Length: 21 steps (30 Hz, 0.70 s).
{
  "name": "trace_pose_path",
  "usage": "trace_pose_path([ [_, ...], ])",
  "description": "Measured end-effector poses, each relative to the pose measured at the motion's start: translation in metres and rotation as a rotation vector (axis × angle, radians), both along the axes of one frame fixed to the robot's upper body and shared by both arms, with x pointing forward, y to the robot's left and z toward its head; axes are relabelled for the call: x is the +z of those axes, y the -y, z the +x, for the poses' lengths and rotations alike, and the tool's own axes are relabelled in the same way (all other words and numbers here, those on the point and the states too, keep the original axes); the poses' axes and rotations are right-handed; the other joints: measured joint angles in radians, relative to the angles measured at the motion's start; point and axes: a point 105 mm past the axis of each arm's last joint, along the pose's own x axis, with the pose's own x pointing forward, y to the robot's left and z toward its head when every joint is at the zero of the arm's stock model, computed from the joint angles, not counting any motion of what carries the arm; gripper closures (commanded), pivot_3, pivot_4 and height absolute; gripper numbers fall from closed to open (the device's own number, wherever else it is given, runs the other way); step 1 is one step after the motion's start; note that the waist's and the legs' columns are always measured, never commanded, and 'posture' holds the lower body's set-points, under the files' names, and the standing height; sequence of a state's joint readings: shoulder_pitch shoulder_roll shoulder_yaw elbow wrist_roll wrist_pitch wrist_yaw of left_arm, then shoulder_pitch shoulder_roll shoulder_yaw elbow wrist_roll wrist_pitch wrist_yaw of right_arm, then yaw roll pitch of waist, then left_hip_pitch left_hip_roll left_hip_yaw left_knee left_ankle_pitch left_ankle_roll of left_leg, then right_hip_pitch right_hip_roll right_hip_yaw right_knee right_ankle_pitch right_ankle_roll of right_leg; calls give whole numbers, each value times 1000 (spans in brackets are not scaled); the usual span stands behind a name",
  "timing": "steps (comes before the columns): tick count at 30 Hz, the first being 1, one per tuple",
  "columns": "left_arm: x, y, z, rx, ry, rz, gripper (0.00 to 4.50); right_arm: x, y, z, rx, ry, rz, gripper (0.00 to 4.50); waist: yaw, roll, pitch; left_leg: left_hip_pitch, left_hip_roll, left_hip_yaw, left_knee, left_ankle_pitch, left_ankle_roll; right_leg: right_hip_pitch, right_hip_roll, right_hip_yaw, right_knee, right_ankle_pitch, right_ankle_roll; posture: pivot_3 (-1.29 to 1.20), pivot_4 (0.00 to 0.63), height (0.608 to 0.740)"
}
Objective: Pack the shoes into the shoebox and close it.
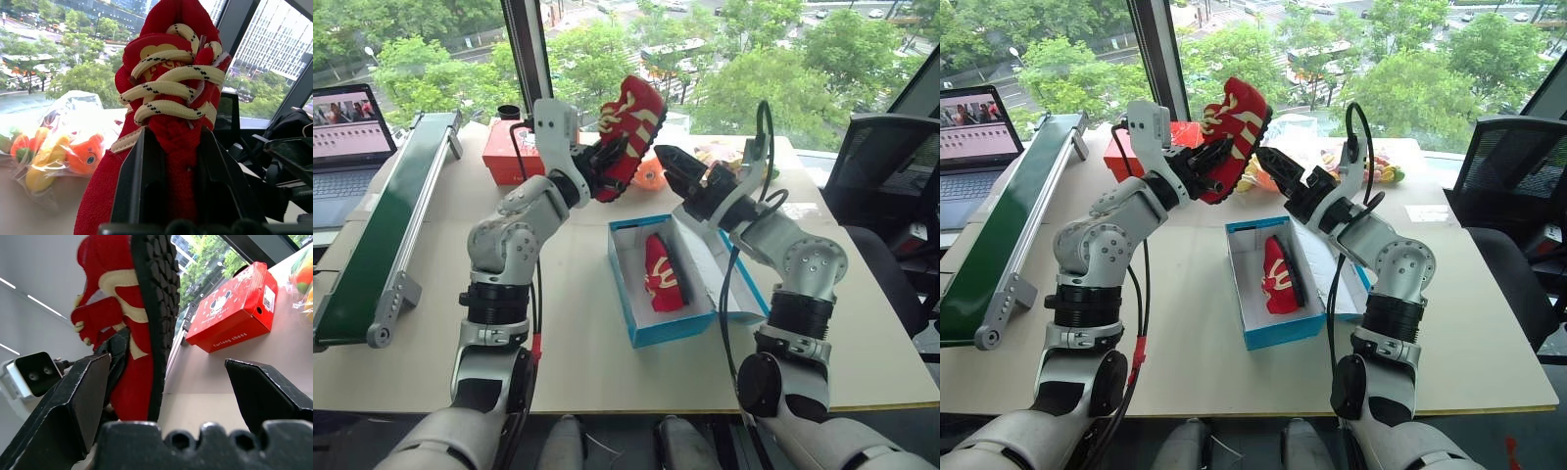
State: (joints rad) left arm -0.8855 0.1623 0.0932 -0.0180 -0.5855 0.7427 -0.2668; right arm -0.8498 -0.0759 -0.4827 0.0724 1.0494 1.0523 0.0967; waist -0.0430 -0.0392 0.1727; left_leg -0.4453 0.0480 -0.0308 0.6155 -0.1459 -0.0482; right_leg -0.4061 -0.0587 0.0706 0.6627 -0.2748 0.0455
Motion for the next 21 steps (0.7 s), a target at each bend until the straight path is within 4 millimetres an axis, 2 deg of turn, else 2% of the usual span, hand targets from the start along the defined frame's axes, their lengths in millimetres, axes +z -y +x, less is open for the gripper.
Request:
trace_pose_path([
  [4,-5,11,-7,-28,-14,2,4258,2,1,1,-10,2,12,0,0,0,0,0,0,0,0,0,0,0,0,0,0,0,0,0,150,739],
  [7,-21,15,-10,-32,-57,30,4258,3,2,1,-21,7,17,0,-2,0,0,0,0,0,0,0,0,0,0,0,0,0,0,0,150,739],
  [9,-30,17,-11,-37,-83,48,4258,4,4,3,-35,9,24,521,-1,1,0,0,0,0,0,0,0,0,0,0,0,0,0,0,150,739],
  [13,-29,17,-12,-27,-80,47,4258,4,3,4,-40,11,38,1749,0,1,0,0,0,0,0,0,1,0,0,0,0,0,0,0,150,739],
  [19,-26,12,-11,-8,-77,36,4258,4,2,6,-57,9,32,3356,0,1,1,0,0,0,0,0,1,0,0,0,-1,0,0,0,150,739],
  [21,-26,12,-10,-5,-82,35,3254,4,1,6,-58,8,28,3751,0,1,1,0,0,0,0,0,1,0,0,0,-1,0,0,0,150,739],
])
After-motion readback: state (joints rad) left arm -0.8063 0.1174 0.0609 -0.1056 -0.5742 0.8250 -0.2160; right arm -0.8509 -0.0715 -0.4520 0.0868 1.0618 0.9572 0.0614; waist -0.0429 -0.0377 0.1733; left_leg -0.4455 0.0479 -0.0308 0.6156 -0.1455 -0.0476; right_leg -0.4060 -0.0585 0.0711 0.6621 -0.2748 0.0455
